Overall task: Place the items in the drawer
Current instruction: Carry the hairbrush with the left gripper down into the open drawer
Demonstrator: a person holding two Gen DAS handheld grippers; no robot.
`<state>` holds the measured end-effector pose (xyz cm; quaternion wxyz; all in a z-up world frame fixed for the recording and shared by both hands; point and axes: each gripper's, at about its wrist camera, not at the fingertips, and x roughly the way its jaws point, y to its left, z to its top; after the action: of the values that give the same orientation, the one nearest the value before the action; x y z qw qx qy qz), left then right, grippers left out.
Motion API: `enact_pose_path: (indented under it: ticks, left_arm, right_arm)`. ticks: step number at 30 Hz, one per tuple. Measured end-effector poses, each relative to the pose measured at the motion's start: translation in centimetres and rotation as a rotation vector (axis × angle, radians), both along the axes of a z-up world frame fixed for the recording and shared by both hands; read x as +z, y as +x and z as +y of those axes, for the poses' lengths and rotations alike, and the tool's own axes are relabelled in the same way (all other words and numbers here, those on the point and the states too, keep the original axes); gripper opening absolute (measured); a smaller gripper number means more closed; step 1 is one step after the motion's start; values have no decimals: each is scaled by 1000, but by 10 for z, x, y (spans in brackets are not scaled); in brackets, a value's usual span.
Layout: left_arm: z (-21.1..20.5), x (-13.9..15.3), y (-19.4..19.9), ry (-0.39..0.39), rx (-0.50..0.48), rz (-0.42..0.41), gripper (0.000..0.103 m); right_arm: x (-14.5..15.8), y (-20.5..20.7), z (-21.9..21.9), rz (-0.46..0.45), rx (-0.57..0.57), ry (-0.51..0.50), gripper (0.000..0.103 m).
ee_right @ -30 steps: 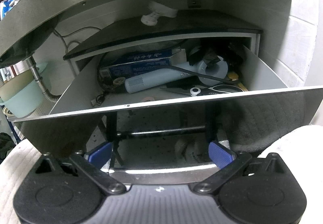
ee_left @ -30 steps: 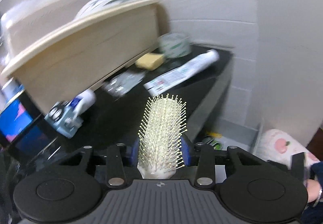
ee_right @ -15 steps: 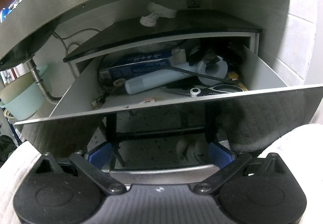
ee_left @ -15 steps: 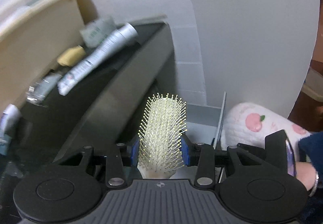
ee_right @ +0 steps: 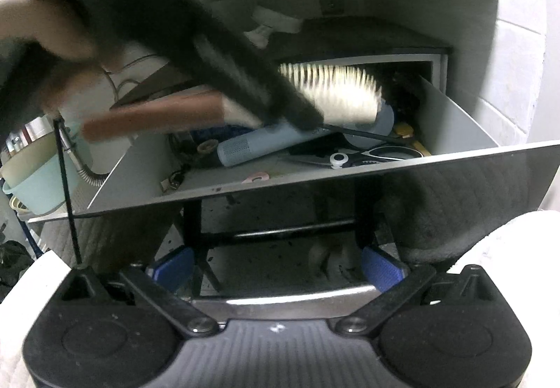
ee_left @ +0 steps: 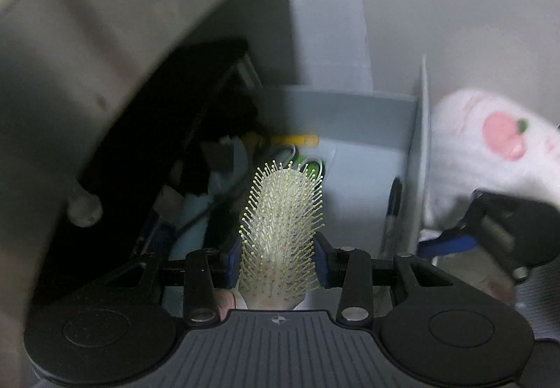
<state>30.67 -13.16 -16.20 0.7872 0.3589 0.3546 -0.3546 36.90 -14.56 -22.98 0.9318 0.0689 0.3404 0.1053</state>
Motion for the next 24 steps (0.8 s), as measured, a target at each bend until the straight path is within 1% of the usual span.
enact_pose_path:
  ticks: [3,7,11,14,22,24]
  left_arm:
    - [-4,-15,10,25,11,25,40]
    - [-5,-27,25,20,40,77,40]
    - [-12,-39,32,37,38,97,40]
    - [-14,-43,36,31,46,124,40]
    - [-20,-61,41,91,33,167,40]
    - [-18,-63,44,90,37,186,40]
  right_arm:
    - [0,0,-4,-1,0,5,102]
    - [0,0,-5,-1,-1,12,102]
    - [0,0,-6,-2,-2,19,102]
    - [0,-1,-8,-2,-3,25,102]
    - [0,3,-8,-2,-4,39,102]
    - [0,3,-8,-3,-4,43,102]
